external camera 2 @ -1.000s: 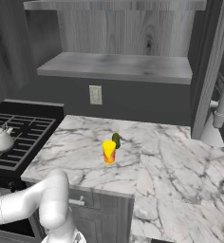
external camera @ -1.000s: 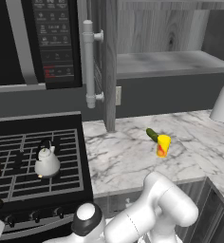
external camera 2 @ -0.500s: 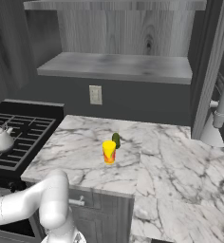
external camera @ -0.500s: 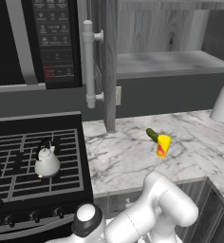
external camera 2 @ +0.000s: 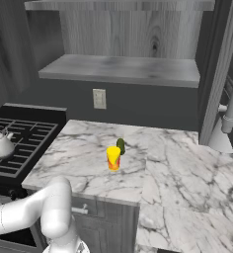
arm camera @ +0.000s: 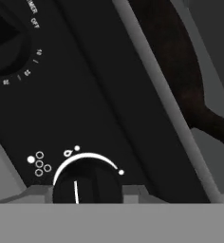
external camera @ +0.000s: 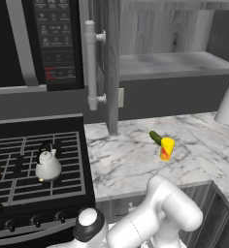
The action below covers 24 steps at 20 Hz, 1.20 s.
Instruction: Pick the pan from the cabinet and place it on the stove. Then turn on the stove burner for the pan.
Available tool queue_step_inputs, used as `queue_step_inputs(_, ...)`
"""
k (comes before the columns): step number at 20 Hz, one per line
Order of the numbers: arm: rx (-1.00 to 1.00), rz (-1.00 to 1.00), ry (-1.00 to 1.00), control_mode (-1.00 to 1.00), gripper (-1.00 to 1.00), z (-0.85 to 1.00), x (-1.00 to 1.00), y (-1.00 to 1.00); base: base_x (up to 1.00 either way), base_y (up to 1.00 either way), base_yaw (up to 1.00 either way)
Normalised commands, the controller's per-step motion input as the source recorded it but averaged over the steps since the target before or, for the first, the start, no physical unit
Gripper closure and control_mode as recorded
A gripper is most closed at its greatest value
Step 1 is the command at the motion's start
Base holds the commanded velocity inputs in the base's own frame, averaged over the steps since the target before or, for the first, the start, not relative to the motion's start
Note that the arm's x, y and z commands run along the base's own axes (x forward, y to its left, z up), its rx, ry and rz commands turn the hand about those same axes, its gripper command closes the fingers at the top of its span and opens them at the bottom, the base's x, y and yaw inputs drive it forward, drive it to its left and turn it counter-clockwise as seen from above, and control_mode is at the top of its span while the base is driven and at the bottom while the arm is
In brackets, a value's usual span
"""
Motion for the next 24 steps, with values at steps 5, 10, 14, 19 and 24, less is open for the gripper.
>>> queue_step_inputs(5, -0.02, 0.00, 0.00, -1.00, 1.00, 0.00, 0.00, 0.10, 0.00, 0.00, 0.00)
queue_step_inputs(10, 0.00, 0.00, 0.00, -1.00, -1.00, 0.00, 0.00, 0.07, 0.00, 0.00, 0.00)
queue_step_inputs(14, 0.00, 0.00, 0.00, -1.00, -1.00, 0.00, -0.09, 0.04, 0.00, 0.00, 0.00)
queue_step_inputs(19, 0.00, 0.00, 0.00, -1.00, -1.00, 0.00, -0.37, 0.05, 0.00, 0.00, 0.00)
queue_step_inputs(24, 0.00, 0.00, 0.00, -1.00, -1.00, 0.00, -0.49, 0.07, 0.00, 0.00, 0.00)
